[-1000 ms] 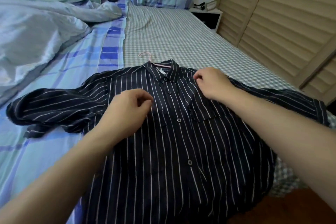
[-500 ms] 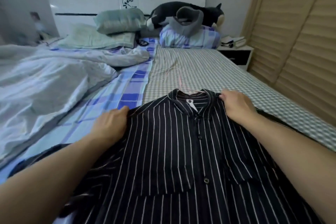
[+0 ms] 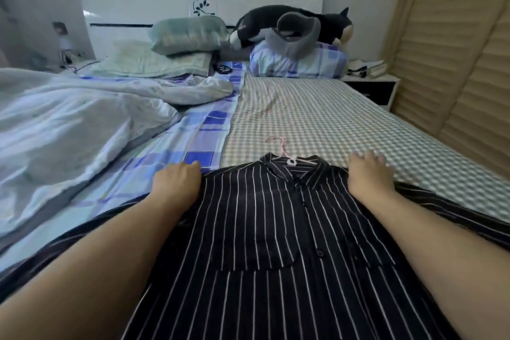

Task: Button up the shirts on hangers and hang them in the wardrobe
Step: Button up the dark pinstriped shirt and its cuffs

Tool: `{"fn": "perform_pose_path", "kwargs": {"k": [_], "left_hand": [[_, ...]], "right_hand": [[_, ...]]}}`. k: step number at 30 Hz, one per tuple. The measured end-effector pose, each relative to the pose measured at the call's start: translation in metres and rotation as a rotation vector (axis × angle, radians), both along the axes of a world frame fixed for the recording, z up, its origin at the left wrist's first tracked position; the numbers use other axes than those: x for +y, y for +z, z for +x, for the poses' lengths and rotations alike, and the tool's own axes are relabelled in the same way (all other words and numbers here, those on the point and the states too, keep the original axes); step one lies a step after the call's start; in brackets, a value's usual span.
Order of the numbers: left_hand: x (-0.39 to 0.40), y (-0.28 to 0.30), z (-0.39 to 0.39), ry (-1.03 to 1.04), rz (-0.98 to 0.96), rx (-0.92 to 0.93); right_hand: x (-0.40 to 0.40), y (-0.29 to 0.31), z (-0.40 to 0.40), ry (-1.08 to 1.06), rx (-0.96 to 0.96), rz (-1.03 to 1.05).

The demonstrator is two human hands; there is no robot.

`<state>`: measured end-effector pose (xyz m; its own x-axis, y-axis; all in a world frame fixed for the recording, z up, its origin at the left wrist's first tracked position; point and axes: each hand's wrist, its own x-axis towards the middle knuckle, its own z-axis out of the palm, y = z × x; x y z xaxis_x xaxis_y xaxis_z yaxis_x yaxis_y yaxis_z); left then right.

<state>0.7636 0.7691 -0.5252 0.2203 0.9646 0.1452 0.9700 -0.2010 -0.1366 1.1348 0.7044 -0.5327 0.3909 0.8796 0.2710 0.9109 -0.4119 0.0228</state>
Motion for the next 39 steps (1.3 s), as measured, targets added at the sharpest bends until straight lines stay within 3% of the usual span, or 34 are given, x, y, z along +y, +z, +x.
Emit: {"fn": "perform_pose_path", "kwargs": {"k": [2,3,6,9,15,17,18,19,22,23,24,27,29,32,39], "left_hand": [[0.001,0.016,0.026,-0.069,0.143,-0.141],[-0.001,0.023,0.042,-0.094,0.142,-0.304],[-0.001,0.034,0.095,0.011,-0.229,-0.882],[0.005,0.028,0.13,0.118,-0.506,-1.257],[0.02,0.01,0.148,0.263,-0.582,-1.756],[0.016,0.009,0.149,0.21,-0.663,-1.878],[0.015,0.006,0.149,0.15,-0.683,-1.817],[0.012,0.005,0.149,0.096,-0.615,-1.595],[-0.007,0.005,0.153,0.001,-0.259,-0.507],[-0.022,0.009,0.155,-0.018,-0.189,-0.273],[-0.042,0.01,0.157,-0.032,-0.212,-0.195],[-0.122,0.027,0.144,-0.107,-0.503,-0.251],[-0.189,0.027,0.115,-0.234,-0.589,-0.203],[-0.292,0.023,0.058,-0.361,-0.545,-0.141],[-0.42,-0.004,0.021,-0.443,-0.297,-0.029]], "right_hand": [[0.0,0.018,-0.02,0.116,0.021,0.197],[-0.002,0.025,-0.035,0.184,0.08,0.279],[-0.009,0.021,-0.063,0.136,0.368,0.151],[-0.03,-0.006,-0.065,0.06,0.526,0.074],[-0.039,-0.025,-0.064,0.137,0.554,0.214],[-0.038,-0.027,-0.063,0.122,0.577,0.215],[-0.038,-0.029,-0.063,0.122,0.578,0.202],[-0.038,-0.031,-0.063,0.131,0.567,0.185],[-0.035,-0.035,-0.062,0.153,0.562,0.118],[-0.033,-0.034,-0.06,0.152,0.57,0.083],[-0.03,-0.029,-0.057,0.147,0.569,0.005],[-0.042,0.005,-0.051,0.192,0.566,-0.319],[-0.075,0.036,-0.06,0.264,0.568,-0.476],[-0.163,0.062,-0.093,0.35,0.596,-0.397],[-0.404,0.022,-0.146,0.271,0.578,-0.268]]}}
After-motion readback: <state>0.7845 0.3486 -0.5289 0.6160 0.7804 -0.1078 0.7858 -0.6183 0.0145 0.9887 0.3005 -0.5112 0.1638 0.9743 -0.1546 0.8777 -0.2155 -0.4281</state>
